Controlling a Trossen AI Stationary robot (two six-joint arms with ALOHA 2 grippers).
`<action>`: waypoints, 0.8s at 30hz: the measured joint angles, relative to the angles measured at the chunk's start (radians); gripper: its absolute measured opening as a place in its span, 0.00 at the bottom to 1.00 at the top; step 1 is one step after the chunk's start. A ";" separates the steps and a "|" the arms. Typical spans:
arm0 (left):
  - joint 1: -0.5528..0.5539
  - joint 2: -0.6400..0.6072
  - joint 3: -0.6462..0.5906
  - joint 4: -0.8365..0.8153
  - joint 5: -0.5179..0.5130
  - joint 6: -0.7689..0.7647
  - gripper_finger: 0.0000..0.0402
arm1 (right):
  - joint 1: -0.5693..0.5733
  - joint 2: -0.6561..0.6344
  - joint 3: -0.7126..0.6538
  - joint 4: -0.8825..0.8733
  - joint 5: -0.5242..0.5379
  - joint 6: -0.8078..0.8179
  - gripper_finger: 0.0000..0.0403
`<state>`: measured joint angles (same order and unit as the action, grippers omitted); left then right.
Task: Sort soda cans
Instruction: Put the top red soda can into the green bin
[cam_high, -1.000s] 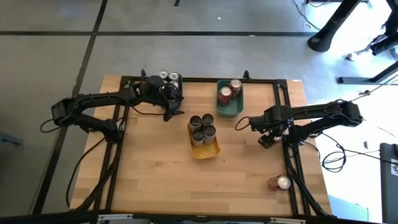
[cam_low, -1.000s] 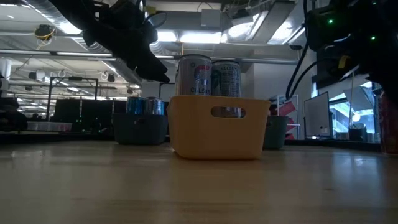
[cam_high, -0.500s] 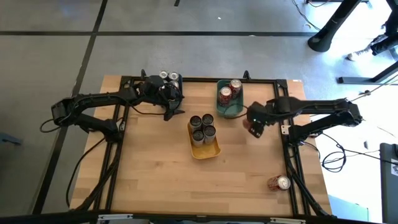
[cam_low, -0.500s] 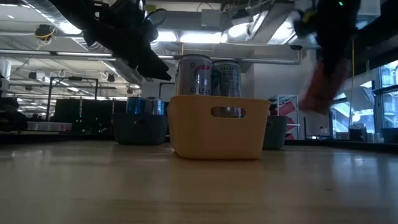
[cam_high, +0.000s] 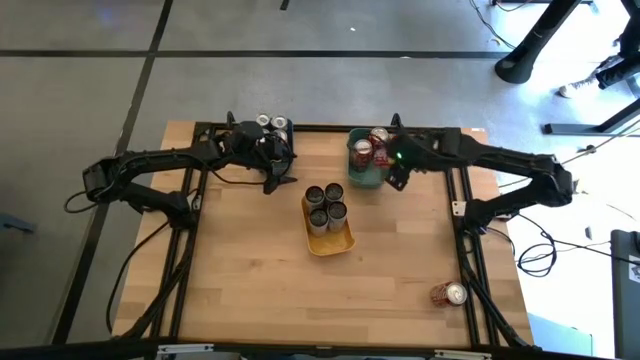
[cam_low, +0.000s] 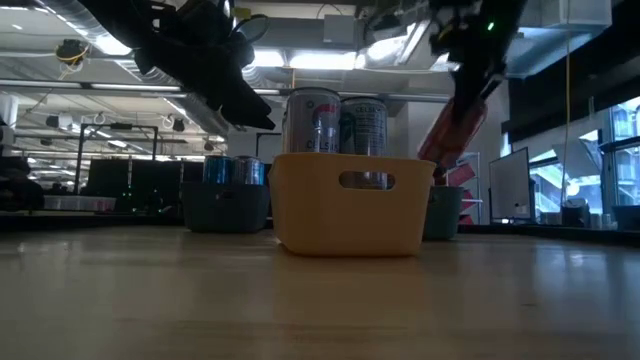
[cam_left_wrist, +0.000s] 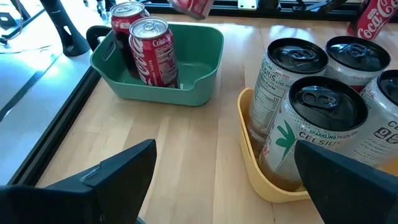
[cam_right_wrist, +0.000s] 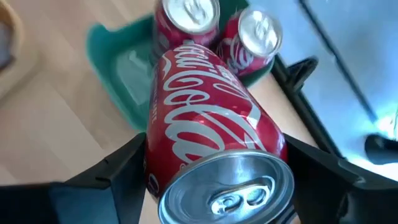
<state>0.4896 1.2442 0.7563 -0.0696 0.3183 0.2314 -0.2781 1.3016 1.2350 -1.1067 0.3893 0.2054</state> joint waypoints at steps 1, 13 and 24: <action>0.000 0.000 0.000 -0.002 0.000 -0.001 0.92 | -0.027 0.016 0.000 0.006 -0.025 -0.023 0.74; 0.000 0.000 0.000 -0.002 0.000 -0.006 0.92 | -0.198 0.187 -0.001 0.090 -0.198 -0.199 0.74; 0.000 0.000 0.000 0.003 0.000 -0.014 0.92 | -0.221 0.275 0.000 0.130 -0.189 -0.211 0.74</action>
<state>0.4896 1.2442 0.7563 -0.0663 0.3183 0.2173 -0.4995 1.5765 1.2346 -0.9771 0.2008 -0.0055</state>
